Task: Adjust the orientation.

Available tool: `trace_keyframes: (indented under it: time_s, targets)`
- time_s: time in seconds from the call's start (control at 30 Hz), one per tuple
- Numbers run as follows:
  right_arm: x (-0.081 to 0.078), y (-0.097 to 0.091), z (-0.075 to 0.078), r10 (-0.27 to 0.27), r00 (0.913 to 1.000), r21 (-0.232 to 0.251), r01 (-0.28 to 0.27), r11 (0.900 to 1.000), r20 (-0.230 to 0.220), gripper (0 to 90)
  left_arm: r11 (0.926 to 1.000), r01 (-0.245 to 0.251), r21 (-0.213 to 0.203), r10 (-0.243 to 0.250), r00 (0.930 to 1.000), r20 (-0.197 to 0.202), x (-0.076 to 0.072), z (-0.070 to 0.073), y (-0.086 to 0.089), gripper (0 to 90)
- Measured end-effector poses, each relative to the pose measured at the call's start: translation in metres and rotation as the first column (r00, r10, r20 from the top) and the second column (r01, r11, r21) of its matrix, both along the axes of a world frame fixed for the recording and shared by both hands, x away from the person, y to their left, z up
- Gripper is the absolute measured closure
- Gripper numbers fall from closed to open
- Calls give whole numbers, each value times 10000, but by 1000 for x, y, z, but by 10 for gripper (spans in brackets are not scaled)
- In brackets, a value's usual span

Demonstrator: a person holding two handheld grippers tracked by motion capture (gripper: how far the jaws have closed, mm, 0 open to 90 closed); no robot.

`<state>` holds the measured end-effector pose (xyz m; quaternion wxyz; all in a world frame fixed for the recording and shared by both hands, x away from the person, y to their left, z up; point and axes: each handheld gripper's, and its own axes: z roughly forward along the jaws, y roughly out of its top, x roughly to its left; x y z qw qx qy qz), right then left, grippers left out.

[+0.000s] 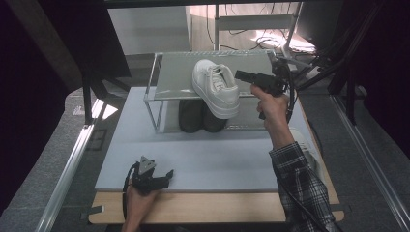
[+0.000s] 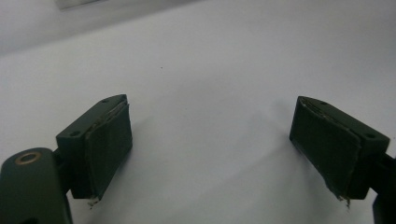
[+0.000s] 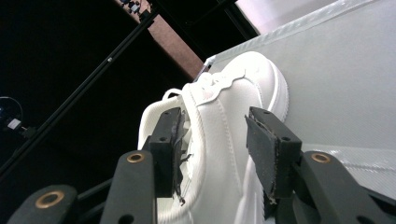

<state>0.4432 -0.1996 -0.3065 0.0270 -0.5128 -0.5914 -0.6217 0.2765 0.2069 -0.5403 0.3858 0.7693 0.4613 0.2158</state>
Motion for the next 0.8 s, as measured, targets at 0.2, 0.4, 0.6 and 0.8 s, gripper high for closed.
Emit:
trace_keyframes:
  time_s: [0.2, 0.4, 0.6, 0.8]
  targets:
    - [-13, -10, 1, 234, 9996, -222, -230, 9995, 178, 616, 10000, 0, -1, 0, 10000, 0, 0, 0, 0, 125]
    - [-30, -16, -2, 452, 9982, -424, -436, 9982, 389, 663, 10000, 2, 4, -2, 10000, -1, 0, 0, 0, 125]
    - [-47, -23, -8, 813, 9957, -167, -807, 9966, 446, 791, 10000, 1, 3, -1, 10000, 1, 0, 0, 0, 125]
    - [-63, -24, -18, 1217, 9919, -345, -1205, 9921, 353, 897, 10000, -1, 2, 1, 10000, -1, 0, 0, 0, 125]
